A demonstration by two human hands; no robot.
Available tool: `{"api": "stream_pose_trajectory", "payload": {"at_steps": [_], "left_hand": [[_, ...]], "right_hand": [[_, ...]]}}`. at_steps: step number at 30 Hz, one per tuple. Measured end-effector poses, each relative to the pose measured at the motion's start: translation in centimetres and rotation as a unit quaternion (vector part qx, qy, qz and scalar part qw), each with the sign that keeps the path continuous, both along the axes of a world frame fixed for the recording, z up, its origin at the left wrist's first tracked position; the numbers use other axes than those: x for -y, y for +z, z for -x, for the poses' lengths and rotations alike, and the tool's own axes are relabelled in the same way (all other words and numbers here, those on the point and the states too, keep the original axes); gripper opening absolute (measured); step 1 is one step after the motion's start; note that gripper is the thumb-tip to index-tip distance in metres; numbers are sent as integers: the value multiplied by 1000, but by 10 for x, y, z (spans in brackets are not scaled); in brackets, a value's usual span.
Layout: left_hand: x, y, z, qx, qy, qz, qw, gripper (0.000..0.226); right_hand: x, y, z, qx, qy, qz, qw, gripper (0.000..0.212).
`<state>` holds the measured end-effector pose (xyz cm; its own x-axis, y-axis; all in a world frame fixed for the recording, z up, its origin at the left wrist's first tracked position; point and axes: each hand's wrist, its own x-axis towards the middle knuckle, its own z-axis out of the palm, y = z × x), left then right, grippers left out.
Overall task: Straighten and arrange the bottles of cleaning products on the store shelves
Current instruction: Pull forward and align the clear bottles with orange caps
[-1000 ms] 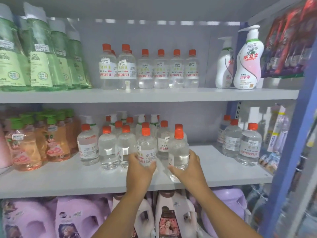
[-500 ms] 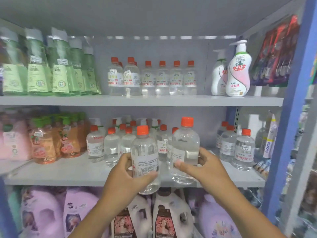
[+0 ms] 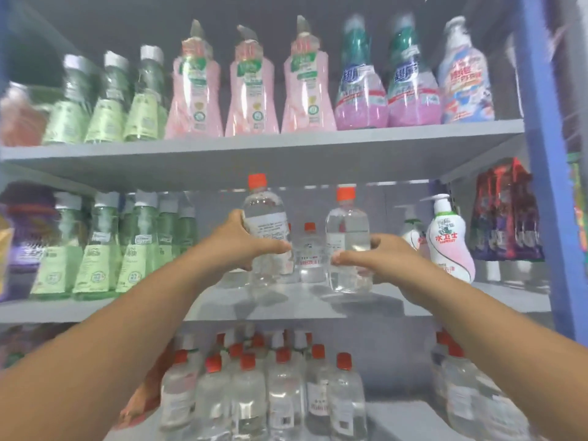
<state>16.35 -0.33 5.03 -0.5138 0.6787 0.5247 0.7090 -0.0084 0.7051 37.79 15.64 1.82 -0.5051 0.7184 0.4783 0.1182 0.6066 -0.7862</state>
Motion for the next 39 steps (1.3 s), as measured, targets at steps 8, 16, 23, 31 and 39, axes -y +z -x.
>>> {"api": "stream_pose_trajectory", "payload": {"at_steps": [8,16,23,31,39], "left_hand": [[-85,-13,59,-56,-66,121,989,64],[-123,21,96,-211,18,145,967,114],[-161,48,103,-262,-6,164,951,98],[-190,50,104,-331,66,189,922,95],[-193,52,97,-346,115,235,901,76]], "right_hand": [[-72,-13,68,65,-22,35,997,64],[-113,9,101,206,13,13,978,65],[-136,11,131,221,8,1,975,54],[-158,15,141,289,-7,-41,956,82],[-173,9,151,316,-11,-92,944,92]]}}
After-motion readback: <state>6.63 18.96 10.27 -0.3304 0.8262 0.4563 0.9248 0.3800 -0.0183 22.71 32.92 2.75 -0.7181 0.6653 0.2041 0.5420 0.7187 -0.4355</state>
